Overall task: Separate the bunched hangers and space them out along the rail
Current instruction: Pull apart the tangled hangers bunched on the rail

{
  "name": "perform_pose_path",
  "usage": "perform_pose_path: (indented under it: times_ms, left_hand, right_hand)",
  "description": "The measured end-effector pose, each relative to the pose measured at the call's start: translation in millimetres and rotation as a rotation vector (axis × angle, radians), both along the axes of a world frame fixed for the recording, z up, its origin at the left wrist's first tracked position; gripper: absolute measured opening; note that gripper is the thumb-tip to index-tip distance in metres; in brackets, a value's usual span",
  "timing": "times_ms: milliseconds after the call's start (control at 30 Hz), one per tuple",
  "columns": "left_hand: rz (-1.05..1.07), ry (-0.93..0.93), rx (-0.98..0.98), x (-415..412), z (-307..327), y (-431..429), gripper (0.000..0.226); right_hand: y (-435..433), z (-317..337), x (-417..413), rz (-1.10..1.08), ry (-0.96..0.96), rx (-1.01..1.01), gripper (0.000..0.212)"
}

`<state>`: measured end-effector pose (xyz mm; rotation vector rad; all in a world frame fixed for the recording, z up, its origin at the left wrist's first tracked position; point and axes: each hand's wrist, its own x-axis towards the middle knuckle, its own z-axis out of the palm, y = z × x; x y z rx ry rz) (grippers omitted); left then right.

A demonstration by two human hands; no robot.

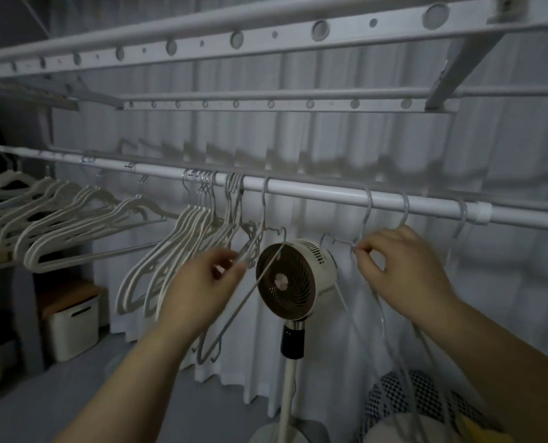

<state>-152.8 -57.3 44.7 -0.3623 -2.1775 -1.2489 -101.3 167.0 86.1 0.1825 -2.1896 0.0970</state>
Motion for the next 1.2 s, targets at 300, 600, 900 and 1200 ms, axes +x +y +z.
perform_pose_path:
  times_ms: [300,600,900,1200]
  left_hand:
    - [0.174,-0.032,-0.383,-8.0,-35.2,3.4,0.064]
    - [0.126,-0.158,-0.5,-26.0,-47.6,-0.2,0.04]
    - [-0.22,-0.001,-0.433,-2.2,-44.3,12.0,0.029]
    - [0.149,0.366,-0.464,-35.1,-46.5,-40.1,0.024]
  right_hand:
    - [-32.5,8.3,-33.6,0.004,-0.168,0.045,0.025]
    - [-35.1,12.0,-43.7,-0.005,-0.229,0.012,0.026]
    - [-69.0,51.5,-93.5,-0.033,-0.195,0.248,0.045]
    - [-88.9,66.7,-129.7,-0.308,-0.304,0.418,0.044]
